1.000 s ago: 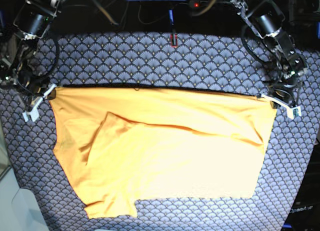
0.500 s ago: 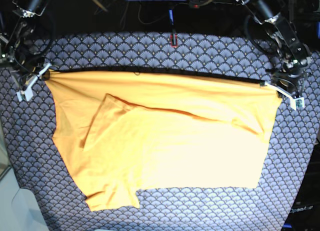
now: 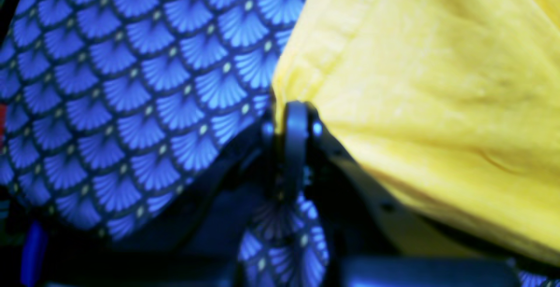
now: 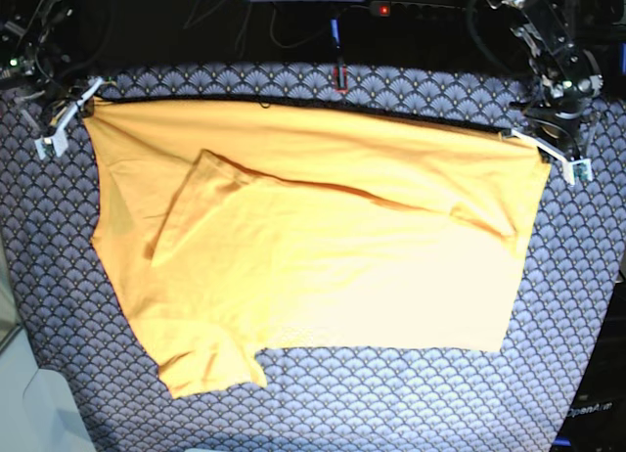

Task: Fold the T-shirt properly
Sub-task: 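Pull the gripped edge away from the shirt body with both grippers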

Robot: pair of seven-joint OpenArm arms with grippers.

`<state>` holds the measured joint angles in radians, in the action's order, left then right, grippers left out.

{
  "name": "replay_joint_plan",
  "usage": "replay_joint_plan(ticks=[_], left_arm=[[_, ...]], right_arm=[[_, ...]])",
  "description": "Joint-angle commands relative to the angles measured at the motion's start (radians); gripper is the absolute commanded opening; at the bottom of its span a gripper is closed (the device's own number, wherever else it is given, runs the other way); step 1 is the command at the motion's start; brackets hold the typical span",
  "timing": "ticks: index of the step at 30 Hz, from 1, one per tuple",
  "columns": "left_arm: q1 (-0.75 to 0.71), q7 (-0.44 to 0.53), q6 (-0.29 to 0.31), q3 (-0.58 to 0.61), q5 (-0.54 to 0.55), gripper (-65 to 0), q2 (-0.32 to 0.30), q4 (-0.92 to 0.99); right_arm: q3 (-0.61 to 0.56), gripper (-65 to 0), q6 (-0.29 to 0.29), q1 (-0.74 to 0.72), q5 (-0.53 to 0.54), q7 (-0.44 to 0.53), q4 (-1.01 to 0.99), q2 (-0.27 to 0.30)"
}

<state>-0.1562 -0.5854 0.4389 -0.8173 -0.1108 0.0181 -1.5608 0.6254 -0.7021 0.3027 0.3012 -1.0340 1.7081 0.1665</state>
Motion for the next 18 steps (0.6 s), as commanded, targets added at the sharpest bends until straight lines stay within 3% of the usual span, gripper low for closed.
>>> replay_joint_plan(ticks=[1, 6, 12, 18], left_arm=[[-0.006, 0.018, -0.010, -0.006, -0.002, -65.0, 0.000, -0.022], [-0.061, 0.025, -0.007, -0.006, -0.002, -65.0, 0.006, -0.022], [-0.062, 0.025, 0.119, -0.064, -0.003, -65.0, 0.021, -0.016], [-0.061, 0.021, 0.128, -0.083, -0.005, -65.0, 0.019, -0.022]], right_arm=[[0.006, -65.0, 0.004, 0.006, 0.002, 0.007, 0.023, 0.012], [0.009, -65.0, 0.004, 0.022, 0.002, 0.007, 0.027, 0.011], [0.009, -65.0, 0.004, 0.039, 0.002, 0.008, 0.028, 0.011], [0.007, -65.0, 0.004, 0.043, 0.002, 0.010, 0.028, -0.002]])
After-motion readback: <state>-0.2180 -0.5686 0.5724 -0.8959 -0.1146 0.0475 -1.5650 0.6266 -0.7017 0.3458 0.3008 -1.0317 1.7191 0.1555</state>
